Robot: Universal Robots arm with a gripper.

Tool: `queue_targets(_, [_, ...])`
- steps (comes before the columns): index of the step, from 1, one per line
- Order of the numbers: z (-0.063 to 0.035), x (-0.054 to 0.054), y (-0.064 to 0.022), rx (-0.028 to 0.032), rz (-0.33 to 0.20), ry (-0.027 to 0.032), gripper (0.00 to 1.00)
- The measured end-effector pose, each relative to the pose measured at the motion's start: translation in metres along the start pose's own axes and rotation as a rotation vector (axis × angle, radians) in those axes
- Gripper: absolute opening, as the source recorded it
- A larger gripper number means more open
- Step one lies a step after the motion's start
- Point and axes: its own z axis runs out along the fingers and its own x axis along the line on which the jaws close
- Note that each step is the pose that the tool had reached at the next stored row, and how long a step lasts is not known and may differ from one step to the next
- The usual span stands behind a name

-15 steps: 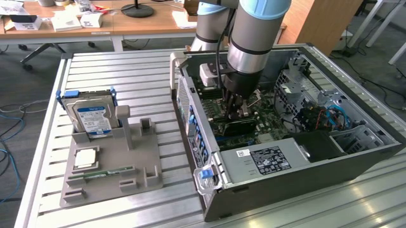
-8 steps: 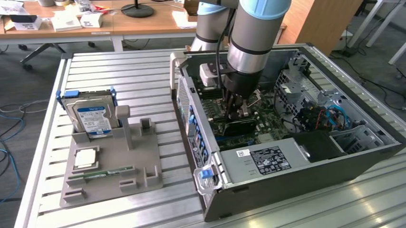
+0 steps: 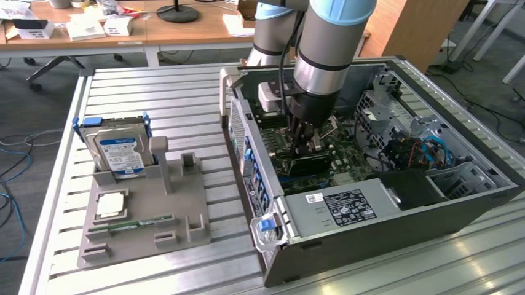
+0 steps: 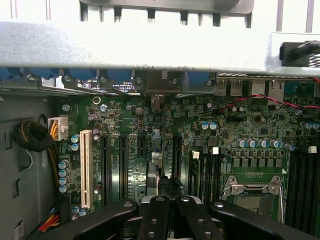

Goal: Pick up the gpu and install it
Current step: 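Press down on the gpu until it lock into place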

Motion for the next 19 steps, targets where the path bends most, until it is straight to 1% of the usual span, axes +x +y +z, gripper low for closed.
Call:
queue_targets(5, [-0.002,0.0,-0.0001,0.0011,0.0,-0.0012,0.11])
queue_targets(7, [-0.0059,0.0,-0.0001,0.0001,0.0,0.0015,0.11])
queue_targets(12, [-0.0156,-0.001,-0.0004,0.0002,0.0,0.0021,0.11])
queue_targets(19, [-0.0257,-0.001,-0.0017,0.0001,0.0,0.0024,0.11])
